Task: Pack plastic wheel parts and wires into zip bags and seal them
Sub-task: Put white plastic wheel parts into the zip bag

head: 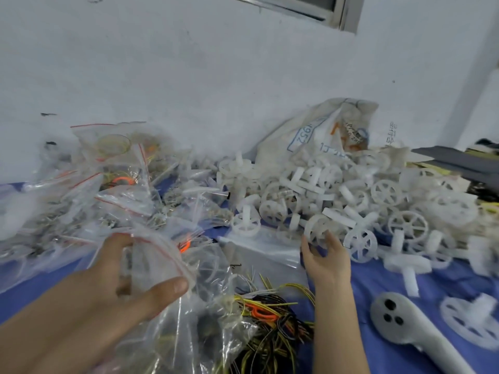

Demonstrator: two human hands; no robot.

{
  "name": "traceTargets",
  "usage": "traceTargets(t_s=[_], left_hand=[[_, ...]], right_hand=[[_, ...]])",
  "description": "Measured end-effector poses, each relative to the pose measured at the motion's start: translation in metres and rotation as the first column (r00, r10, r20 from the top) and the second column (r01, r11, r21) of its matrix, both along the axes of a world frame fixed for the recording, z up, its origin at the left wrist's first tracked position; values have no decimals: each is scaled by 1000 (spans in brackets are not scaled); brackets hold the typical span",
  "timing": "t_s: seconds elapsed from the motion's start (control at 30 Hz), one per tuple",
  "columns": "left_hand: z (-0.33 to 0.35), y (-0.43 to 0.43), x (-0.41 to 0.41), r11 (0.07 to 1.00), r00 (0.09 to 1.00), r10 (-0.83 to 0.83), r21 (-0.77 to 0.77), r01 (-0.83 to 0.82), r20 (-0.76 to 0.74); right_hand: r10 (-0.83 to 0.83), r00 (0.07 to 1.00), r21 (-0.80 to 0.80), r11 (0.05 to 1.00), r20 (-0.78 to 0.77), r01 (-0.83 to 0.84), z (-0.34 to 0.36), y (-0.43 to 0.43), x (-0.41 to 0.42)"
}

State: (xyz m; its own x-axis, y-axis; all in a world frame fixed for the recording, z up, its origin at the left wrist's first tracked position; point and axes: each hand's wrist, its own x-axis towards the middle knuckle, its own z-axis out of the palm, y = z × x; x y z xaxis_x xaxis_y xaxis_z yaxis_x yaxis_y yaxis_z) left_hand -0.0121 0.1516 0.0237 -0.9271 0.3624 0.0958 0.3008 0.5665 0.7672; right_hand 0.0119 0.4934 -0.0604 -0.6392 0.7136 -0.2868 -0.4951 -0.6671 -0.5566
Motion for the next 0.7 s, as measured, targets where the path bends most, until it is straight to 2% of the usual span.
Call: traceTargets(t_s=[0.03,0.07,0.13,0.17,0.27,0.3,0.37,0.4,0.47,0.6,0.7], left_hand=[[8,3,5,1000,999,24,-6,-24,-23],[9,8,8,1000,1000,-11,17,11,-17],[11,15,9,998,996,-44,48,48,-72],[16,16,12,998,995,-47,32,50,-87],[19,17,13,995,987,-91,34,96,-132],[19,17,12,995,983,-99,9,101,-154],[18,15,10,996,977,-83,-34,78,-198],[17,15,9,996,970,-81,-47,73,-228],[20,17,10,992,962,-99,-101,76,-256],[23,18,11,994,973,-94,-70,81,-209],[23,17,13,989,978,-120,-108,102,-173]], right_hand=[[34,996,-95,995,-79,-41,-4,3,1],[-11,993,-133,991,-119,-5,-7,4,2],[-22,984,-147,989,-175,-4,-12,5,3],[-14,988,-93,996,-152,0,-11,3,4],[113,988,-220,966,-107,-134,-11,6,-11],[98,995,-114,989,-13,-98,-15,6,-14],[43,996,-33,999,72,-41,-17,8,-15],[55,987,56,996,152,-64,-15,2,-9],[48,976,81,994,210,-67,-1,1,-6],[77,977,114,988,198,-101,44,-15,-5],[207,969,261,936,133,-236,83,-46,1]])
